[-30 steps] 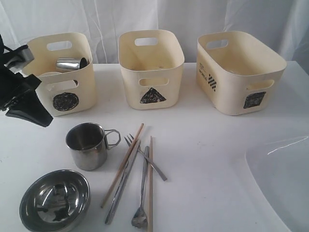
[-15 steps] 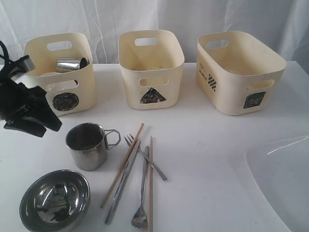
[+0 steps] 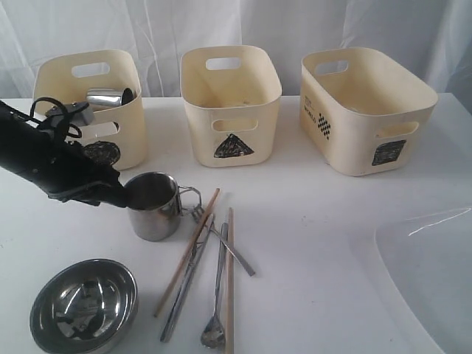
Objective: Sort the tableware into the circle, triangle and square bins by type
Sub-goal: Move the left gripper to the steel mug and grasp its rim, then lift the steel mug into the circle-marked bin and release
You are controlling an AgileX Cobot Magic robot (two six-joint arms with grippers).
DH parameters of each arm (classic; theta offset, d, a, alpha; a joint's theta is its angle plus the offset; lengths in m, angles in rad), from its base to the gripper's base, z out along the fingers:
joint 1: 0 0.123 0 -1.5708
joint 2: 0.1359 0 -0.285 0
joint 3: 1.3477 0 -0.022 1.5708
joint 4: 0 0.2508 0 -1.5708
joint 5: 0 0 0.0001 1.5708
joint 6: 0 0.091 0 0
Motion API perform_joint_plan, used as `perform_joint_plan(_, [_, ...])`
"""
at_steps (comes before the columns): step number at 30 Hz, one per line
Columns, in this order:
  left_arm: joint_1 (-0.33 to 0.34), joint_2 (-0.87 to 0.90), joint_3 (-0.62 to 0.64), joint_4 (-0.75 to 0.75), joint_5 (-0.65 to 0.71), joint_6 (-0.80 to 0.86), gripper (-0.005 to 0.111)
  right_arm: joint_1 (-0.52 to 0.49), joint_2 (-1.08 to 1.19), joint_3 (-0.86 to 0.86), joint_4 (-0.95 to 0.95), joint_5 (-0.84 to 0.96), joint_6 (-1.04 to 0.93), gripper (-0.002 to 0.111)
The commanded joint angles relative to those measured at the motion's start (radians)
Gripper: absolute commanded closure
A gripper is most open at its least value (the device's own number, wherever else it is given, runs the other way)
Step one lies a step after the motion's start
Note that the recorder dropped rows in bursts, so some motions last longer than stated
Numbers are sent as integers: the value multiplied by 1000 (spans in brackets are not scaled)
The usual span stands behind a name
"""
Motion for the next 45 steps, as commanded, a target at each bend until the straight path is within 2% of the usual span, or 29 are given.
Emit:
perform_joint_plan(1, [-4,-3,9,-13,23,-5,45,1,-5,-1,-2,-6,4,108])
perform_joint_plan(4, [-4,-3,9,-11,122,-1,45,1,-5,-1,-2,-6,4,108])
perform_joint_plan(6, [-4,-3,9,-14,139,-1,45,1,-5,-1,-2,-6,4,108])
perform_joint_plan(16, [-4,-3,9,-271,25,-1,45,1,-5,-1,-2,-6,4,108])
perform_joint_plan(21, [-7,-3,9,-261,-50,-1,45,1,-5,-1,-2,-6,4,108])
perform_joint_plan(25, [-41,3,9,-134,-134,55,46,1,-5,-1,0,-6,4,108])
perform_joint_plan(33, [-111,102,9,-114,-154,66,49,1,-5,-1,0,-6,4,108])
perform_joint_plan(36, [-111,109,9,-114,-154,-4,65,1,-5,-1,0,-6,4,108])
perform_joint_plan(40, [-109,97,-2,-114,-165,-32,104,1,-5,-1,0,-6,4,108])
perform_joint_plan(45, [-109,15,-37,-114,-165,-30,107,1,-5,-1,0,-6,4,108])
